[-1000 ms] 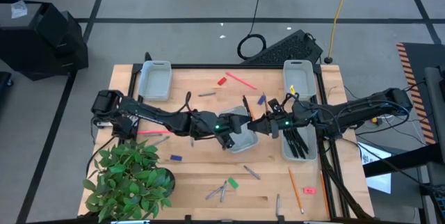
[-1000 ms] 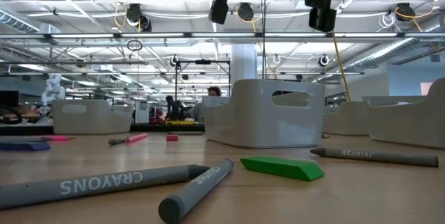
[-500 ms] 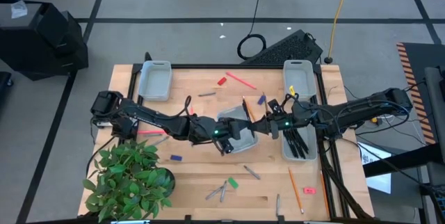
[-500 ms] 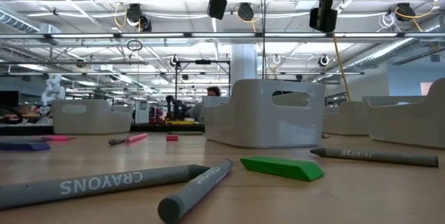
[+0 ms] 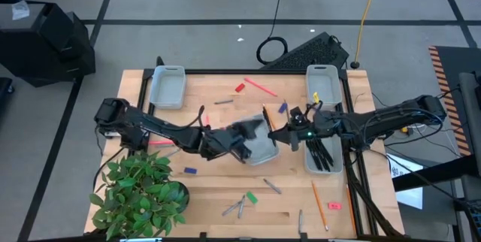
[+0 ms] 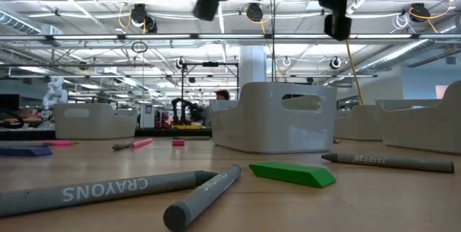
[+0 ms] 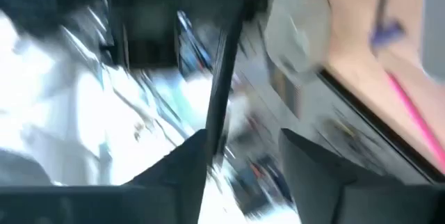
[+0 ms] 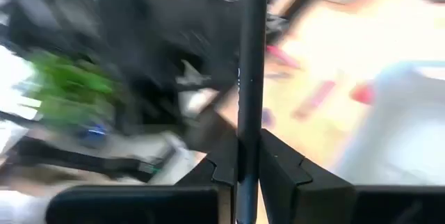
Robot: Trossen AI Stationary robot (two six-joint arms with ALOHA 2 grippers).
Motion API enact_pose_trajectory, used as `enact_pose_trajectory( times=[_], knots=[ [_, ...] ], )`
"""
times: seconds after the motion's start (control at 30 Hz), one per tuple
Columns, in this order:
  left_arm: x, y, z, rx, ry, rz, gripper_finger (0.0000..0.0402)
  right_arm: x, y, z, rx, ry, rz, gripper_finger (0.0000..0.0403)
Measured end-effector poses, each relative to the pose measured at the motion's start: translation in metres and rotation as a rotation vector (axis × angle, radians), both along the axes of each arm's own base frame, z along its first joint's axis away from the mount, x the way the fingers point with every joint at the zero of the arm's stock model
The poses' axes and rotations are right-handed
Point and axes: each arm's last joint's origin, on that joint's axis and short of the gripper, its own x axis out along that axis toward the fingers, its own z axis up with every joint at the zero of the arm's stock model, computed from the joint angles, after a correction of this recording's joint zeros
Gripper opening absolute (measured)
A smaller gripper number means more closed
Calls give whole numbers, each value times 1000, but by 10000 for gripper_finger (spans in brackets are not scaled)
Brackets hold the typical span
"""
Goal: Sort crayons/erasers/pens/pencils in bins
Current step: Put the black pen into the bottom right gray bin, then put the dark blue pencil into the top right gray bin
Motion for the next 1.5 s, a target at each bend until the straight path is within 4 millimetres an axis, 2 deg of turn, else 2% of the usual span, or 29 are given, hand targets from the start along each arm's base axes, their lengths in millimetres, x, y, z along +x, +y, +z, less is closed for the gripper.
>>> enact_pose_trajectory(
  times=[0.07, 0.17, 0.3, 0.47, 0.6, 0.73, 0.83, 1.0, 1.13, 1.37, 1.5],
  knots=[
    [-12, 11, 9, -93, -42, 127, 207, -2, 1, 2, -59, 120, -33, 28],
    [-40, 35, 21, -341, -123, 278, 220, -10, 6, 12, -142, 345, -85, 28],
    [-77, 74, 31, -682, -308, 534, 222, -28, 16, 24, -103, 638, -170, 28],
    [-112, 114, 27, -1121, -442, 807, 223, -58, 33, 11, 65, 980, -255, 28],
    [-121, 127, 12, -1207, -482, 908, 223, -69, 48, 3, 155, 1055, -282, 28],
    [-124, 129, 0, -1229, -473, 946, 223, -78, 56, -7, 189, 1101, -317, 28],
    [-125, 128, -6, -1243, -476, 969, 223, -84, 57, -22, 216, 1153, -351, 28],
    [-126, 120, -4, -1308, -455, 937, 223, -96, 52, -61, 260, 1267, -400, 39],
    [-133, 107, 5, -1346, -469, 895, 223, -97, 48, -78, 270, 1260, -416, 48],
    [-154, 90, 30, -1483, -562, 810, 223, -102, 41, -80, 227, 1299, -412, 85],
    [-168, 83, 42, -1543, -611, 763, 223, -99, 41, -69, 198, 1256, -380, 116]
  ],
)
